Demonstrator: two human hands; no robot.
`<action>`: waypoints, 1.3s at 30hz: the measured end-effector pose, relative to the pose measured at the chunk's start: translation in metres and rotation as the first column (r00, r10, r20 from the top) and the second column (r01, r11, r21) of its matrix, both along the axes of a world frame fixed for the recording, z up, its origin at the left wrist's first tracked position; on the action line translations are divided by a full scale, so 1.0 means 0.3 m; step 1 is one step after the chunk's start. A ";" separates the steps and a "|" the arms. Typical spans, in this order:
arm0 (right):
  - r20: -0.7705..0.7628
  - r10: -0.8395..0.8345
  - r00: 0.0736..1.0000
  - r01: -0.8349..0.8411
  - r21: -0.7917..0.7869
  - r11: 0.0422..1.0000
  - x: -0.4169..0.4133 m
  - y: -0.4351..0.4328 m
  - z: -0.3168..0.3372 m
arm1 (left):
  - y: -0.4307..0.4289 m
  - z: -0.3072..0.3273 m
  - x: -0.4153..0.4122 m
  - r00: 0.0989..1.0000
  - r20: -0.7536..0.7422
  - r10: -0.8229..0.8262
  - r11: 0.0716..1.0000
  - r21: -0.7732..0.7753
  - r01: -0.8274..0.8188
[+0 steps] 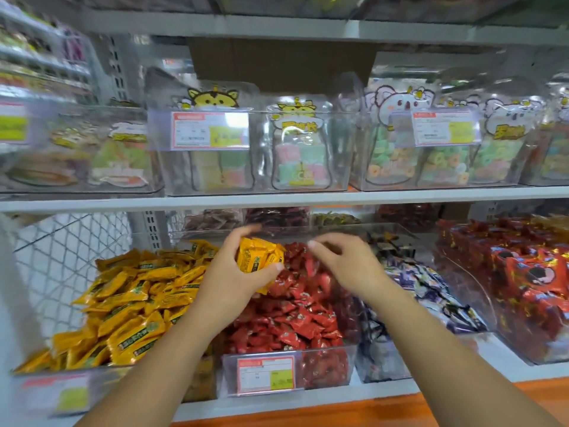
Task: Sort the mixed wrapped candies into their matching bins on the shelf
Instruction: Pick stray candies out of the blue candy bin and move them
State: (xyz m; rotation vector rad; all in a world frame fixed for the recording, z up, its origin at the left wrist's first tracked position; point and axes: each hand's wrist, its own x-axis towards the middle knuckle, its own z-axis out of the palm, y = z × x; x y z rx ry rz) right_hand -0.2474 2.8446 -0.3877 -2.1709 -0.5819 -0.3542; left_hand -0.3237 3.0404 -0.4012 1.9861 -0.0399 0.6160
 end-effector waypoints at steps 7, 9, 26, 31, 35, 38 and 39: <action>0.101 -0.114 0.988 0.132 -0.198 0.971 -0.006 0.028 -0.037 | 0.222 0.041 -0.018 0.970 -0.094 0.226 0.968 0.131 -0.213; 0.163 -0.103 0.981 0.149 -0.302 0.942 -0.033 0.050 -0.026 | 0.294 0.041 -0.019 0.943 -0.075 0.325 0.932 0.194 -0.306; 0.159 -0.036 0.987 0.104 -0.439 0.892 -0.027 0.067 -0.062 | 0.482 -0.033 0.222 0.714 -0.414 0.565 0.574 0.819 0.021; 0.132 -0.022 0.991 0.066 -0.344 0.937 -0.030 0.054 -0.067 | 0.444 0.027 0.179 0.727 -0.472 0.498 0.689 0.725 -0.002; 0.081 -0.007 0.997 0.005 0.018 1.000 -0.027 0.013 -0.064 | 0.323 0.081 0.152 0.845 -0.301 0.442 0.705 0.699 -0.120; -0.013 0.017 1.000 -0.016 0.082 0.996 -0.014 -0.060 -0.065 | 0.155 0.097 0.113 0.898 -0.283 0.336 0.740 0.669 -0.067; -0.031 0.013 0.999 -0.011 0.073 0.997 -0.010 -0.095 -0.060 | 0.096 0.087 0.101 0.932 -0.245 0.266 0.752 0.658 -0.042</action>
